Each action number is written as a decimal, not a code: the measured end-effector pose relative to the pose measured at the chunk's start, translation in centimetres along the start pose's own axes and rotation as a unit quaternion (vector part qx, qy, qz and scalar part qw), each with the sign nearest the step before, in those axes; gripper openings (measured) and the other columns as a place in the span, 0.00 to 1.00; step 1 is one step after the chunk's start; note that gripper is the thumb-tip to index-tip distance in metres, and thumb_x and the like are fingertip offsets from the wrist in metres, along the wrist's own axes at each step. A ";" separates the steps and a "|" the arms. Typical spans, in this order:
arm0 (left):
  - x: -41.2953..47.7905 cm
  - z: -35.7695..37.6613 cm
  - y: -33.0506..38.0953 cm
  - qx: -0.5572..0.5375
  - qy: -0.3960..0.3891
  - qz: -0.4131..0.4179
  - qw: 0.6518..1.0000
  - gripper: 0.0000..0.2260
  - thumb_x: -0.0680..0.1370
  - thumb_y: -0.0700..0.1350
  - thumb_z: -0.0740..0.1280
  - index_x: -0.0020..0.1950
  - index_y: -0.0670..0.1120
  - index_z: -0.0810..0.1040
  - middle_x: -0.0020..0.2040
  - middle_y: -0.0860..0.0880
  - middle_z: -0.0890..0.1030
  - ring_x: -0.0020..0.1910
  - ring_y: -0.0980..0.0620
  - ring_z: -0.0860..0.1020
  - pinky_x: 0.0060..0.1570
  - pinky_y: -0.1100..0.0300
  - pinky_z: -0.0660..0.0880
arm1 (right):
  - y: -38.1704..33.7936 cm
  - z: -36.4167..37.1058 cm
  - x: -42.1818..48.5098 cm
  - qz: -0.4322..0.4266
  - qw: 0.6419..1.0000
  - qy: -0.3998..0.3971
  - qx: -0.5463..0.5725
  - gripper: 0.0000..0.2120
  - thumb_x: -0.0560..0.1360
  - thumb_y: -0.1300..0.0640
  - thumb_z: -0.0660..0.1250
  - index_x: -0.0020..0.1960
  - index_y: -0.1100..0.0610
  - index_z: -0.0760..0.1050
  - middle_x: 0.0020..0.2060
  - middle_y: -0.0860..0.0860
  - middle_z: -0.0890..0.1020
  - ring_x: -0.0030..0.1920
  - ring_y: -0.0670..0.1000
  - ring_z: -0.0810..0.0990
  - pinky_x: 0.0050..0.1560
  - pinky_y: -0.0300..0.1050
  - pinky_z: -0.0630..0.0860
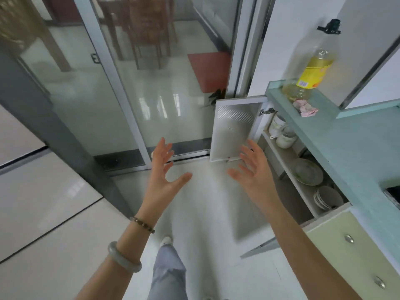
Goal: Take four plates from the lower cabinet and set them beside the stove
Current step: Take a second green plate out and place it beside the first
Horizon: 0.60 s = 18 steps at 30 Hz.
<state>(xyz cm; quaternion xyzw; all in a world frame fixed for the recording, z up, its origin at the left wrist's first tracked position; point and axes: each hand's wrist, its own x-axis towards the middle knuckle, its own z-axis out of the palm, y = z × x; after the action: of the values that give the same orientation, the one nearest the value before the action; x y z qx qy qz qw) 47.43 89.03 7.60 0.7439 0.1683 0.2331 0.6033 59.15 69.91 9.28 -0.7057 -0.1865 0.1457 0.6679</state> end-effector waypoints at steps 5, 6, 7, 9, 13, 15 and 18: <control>9.9 -0.2 -1.9 -0.007 -0.062 0.018 0.998 0.42 0.71 0.37 0.75 0.77 0.57 0.55 0.74 0.53 0.65 0.71 0.59 0.68 0.70 0.60 0.66 | 0.6 1.8 5.8 0.000 0.996 0.086 -0.020 0.40 0.67 0.60 0.76 0.73 0.47 0.61 0.67 0.48 0.72 0.67 0.48 0.72 0.68 0.51 0.70; 11.9 0.0 -1.9 -0.008 -0.085 0.021 0.996 0.42 0.71 0.37 0.75 0.76 0.57 0.55 0.73 0.53 0.65 0.71 0.59 0.68 0.68 0.63 0.67 | 0.5 2.0 6.9 0.004 0.994 0.107 -0.022 0.40 0.67 0.60 0.76 0.73 0.47 0.61 0.67 0.47 0.72 0.67 0.48 0.72 0.68 0.51 0.70; 13.7 0.3 -1.9 -0.012 -0.108 0.020 0.994 0.42 0.71 0.37 0.74 0.75 0.57 0.55 0.73 0.53 0.65 0.71 0.58 0.68 0.66 0.67 0.67 | 0.5 2.3 7.9 0.009 0.991 0.128 -0.025 0.40 0.68 0.61 0.76 0.73 0.46 0.61 0.67 0.47 0.72 0.67 0.48 0.72 0.68 0.52 0.70; 16.8 1.0 -2.1 -0.029 -0.156 0.016 0.987 0.42 0.71 0.35 0.74 0.76 0.56 0.55 0.74 0.52 0.64 0.72 0.56 0.67 0.62 0.72 0.68 | 0.2 2.6 9.6 0.012 0.984 0.173 -0.029 0.40 0.68 0.63 0.75 0.73 0.46 0.60 0.67 0.46 0.72 0.67 0.47 0.72 0.68 0.50 0.70; 21.7 3.5 -2.8 -0.058 -0.255 0.023 0.965 0.42 0.70 0.34 0.75 0.75 0.58 0.57 0.72 0.56 0.67 0.71 0.61 0.67 0.70 0.63 0.66 | 0.0 2.9 11.6 0.020 0.967 0.254 -0.022 0.41 0.68 0.61 0.75 0.75 0.49 0.58 0.67 0.45 0.71 0.65 0.41 0.72 0.64 0.37 0.71; 23.5 5.1 -3.1 -0.073 -0.280 0.010 0.957 0.40 0.67 0.38 0.74 0.70 0.64 0.59 0.69 0.63 0.68 0.69 0.65 0.68 0.69 0.62 0.66 | 0.4 2.6 11.9 0.031 0.955 0.295 -0.021 0.41 0.69 0.63 0.75 0.75 0.50 0.58 0.66 0.47 0.71 0.66 0.43 0.72 0.62 0.35 0.71; 26.1 7.2 -3.4 -0.087 -0.331 0.002 0.940 0.40 0.68 0.41 0.73 0.75 0.59 0.58 0.72 0.60 0.67 0.70 0.64 0.67 0.69 0.62 0.65 | 1.0 1.8 12.3 0.042 0.936 0.348 -0.028 0.40 0.69 0.66 0.74 0.74 0.50 0.59 0.67 0.49 0.71 0.66 0.47 0.71 0.65 0.39 0.70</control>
<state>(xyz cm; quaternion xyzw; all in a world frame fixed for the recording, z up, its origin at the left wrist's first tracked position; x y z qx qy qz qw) 73.28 97.71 6.82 0.7241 -0.0628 -0.0112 0.6868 69.34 77.11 8.73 -0.7377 0.0838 -0.0860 0.6644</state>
